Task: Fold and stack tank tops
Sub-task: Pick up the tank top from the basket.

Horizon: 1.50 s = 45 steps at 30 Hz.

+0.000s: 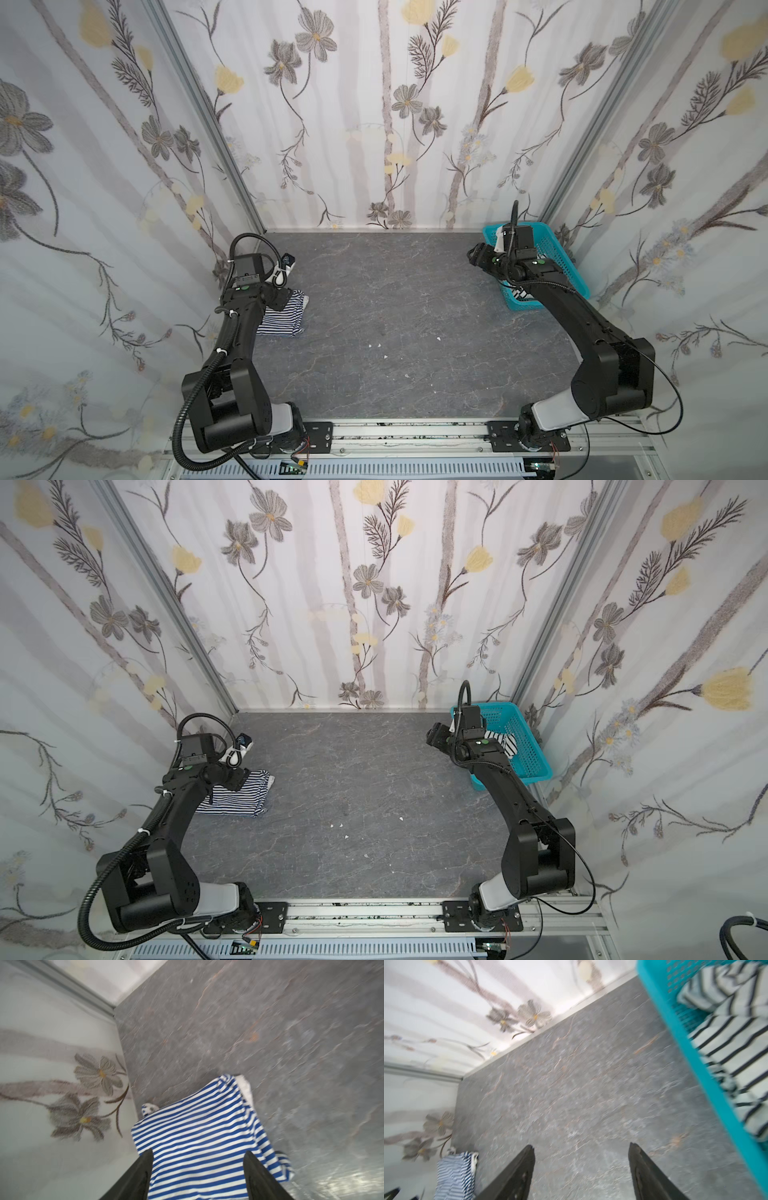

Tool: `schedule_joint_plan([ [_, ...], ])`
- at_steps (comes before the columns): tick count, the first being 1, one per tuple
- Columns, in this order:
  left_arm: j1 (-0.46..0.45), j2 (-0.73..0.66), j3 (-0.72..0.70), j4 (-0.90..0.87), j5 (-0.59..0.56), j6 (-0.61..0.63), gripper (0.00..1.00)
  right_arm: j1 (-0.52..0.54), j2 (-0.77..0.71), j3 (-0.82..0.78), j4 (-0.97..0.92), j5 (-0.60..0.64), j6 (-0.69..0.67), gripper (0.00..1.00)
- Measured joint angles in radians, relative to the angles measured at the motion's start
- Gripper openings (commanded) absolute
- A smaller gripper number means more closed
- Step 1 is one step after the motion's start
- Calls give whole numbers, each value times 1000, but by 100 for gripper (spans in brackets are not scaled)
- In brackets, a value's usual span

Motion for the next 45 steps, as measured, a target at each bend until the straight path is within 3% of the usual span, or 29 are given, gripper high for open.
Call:
schedule_joint_plan([
  [5,-146,32,0,-3,140,-192,78,-152,116,131,-81,47,-66,79],
  [10,-306,119,1,0,274,-327,76,-261,280,276,-151,117,-114,78],
  [18,-519,183,-43,69,307,-415,77,-367,470,357,-189,118,-122,79],
  [24,-585,196,-78,113,288,-433,77,-380,594,456,-219,114,-122,78],
  [30,-591,201,-84,145,277,-454,77,-381,676,495,-242,118,-122,75],
  [33,-594,201,-84,150,272,-454,77,-377,695,495,-249,114,-124,63],
  [38,-594,216,-83,160,246,-454,77,-369,669,465,-236,85,-140,16],
  [40,-594,218,-78,161,244,-454,77,-367,621,440,-236,82,-141,2],
  [45,-594,221,-69,169,236,-454,77,-366,453,416,-221,69,-138,0],
])
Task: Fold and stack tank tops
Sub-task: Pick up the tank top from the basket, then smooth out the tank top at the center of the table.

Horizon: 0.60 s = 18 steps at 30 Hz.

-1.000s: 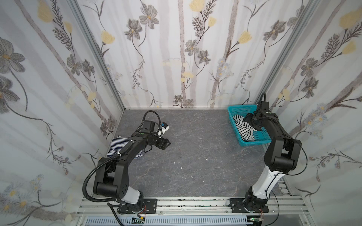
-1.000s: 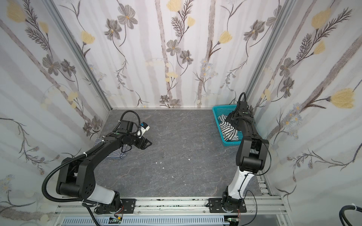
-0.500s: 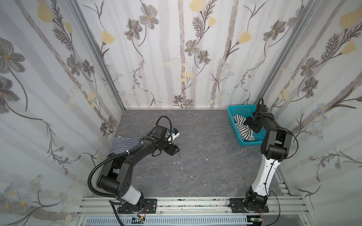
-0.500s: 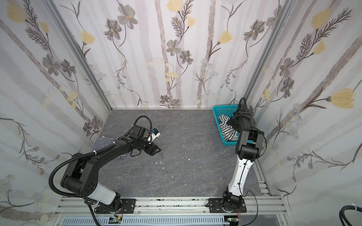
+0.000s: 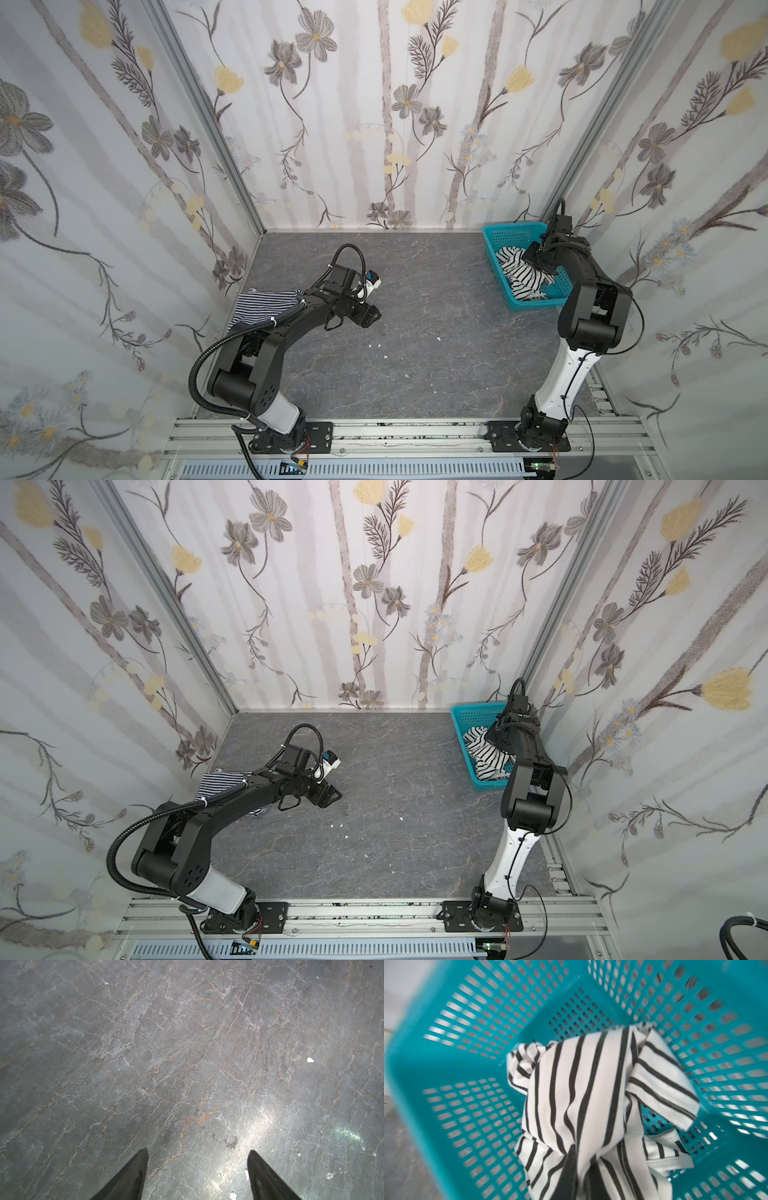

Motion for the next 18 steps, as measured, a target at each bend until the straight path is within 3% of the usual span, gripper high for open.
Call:
schedule_joint_plan([
  [10,5,5,22,8,-32,1,77,121,-353,62,-8,-47,26,0],
  [18,67,5,35,23,-70,9,77,401,-483,138,8,-149,54,0],
])
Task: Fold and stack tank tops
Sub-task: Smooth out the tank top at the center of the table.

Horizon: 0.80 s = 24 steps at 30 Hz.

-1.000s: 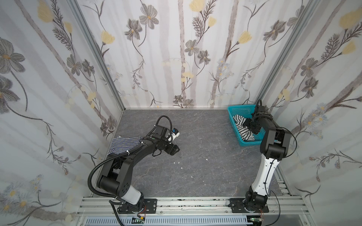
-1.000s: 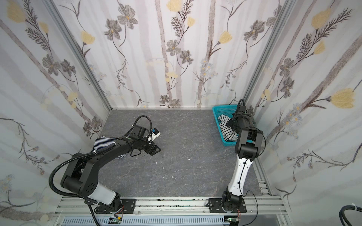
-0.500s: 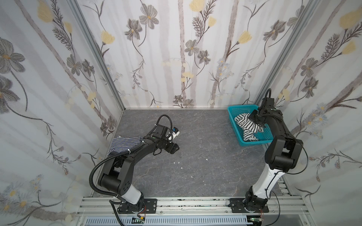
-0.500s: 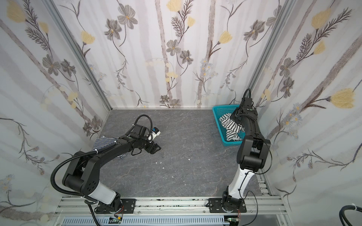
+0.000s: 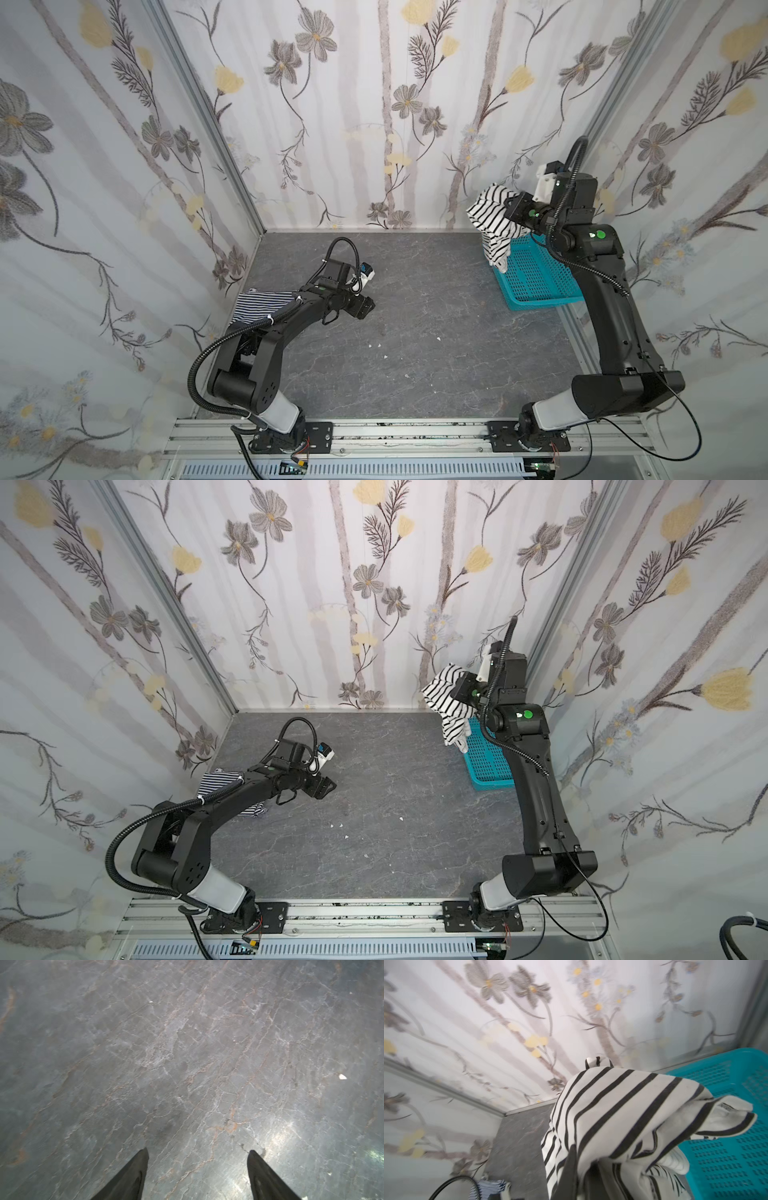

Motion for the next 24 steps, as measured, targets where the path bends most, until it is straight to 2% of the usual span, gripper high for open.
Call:
schedule_joint_plan([
  [5,80,-1,13,8,-7,0,77,203,22,0,19,-30,60,0],
  [7,107,-6,13,11,-7,3,77,250,38,-17,54,-42,81,0],
  [10,138,-19,11,16,-7,15,77,277,69,-70,89,-27,114,5],
  [15,144,-48,-15,21,-1,26,78,286,151,-173,68,67,129,7],
  [19,130,-56,-30,21,6,41,79,305,201,-383,44,151,124,8],
  [24,5,-48,-45,21,-2,56,79,311,202,-576,24,300,117,8],
])
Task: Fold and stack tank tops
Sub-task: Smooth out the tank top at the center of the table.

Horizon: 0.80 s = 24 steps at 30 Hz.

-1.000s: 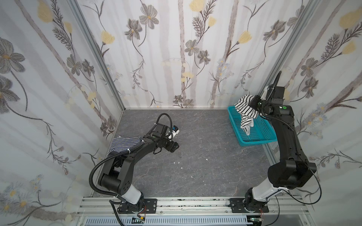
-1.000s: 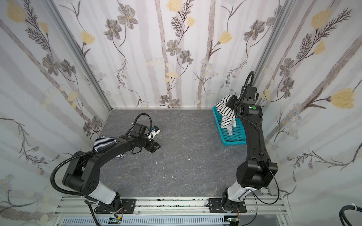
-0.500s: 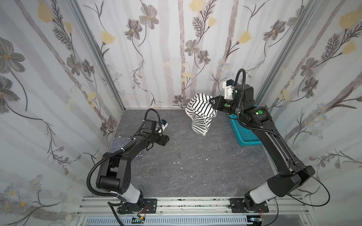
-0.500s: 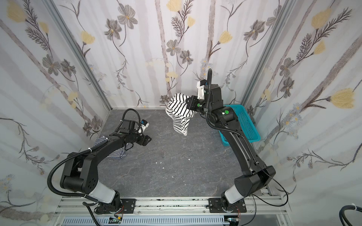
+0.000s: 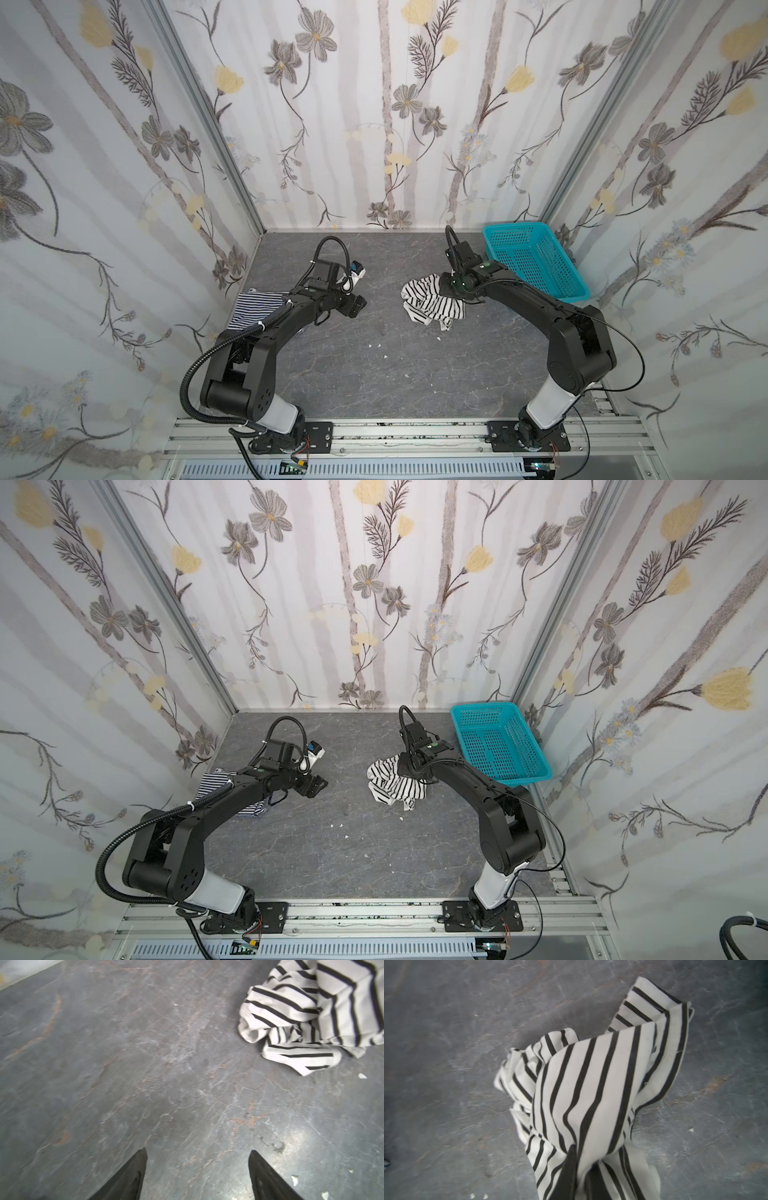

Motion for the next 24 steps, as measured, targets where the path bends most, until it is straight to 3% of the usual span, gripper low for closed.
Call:
schedule_joint_plan([
  [8,-171,191,136,-1,16,-8,78,-8,-76,-100,2,160,4,7],
  [15,-318,368,317,2,21,-39,82,-10,-73,-132,23,164,19,13],
  [24,-435,493,399,9,-22,-60,82,-84,-81,-205,94,86,23,12],
])
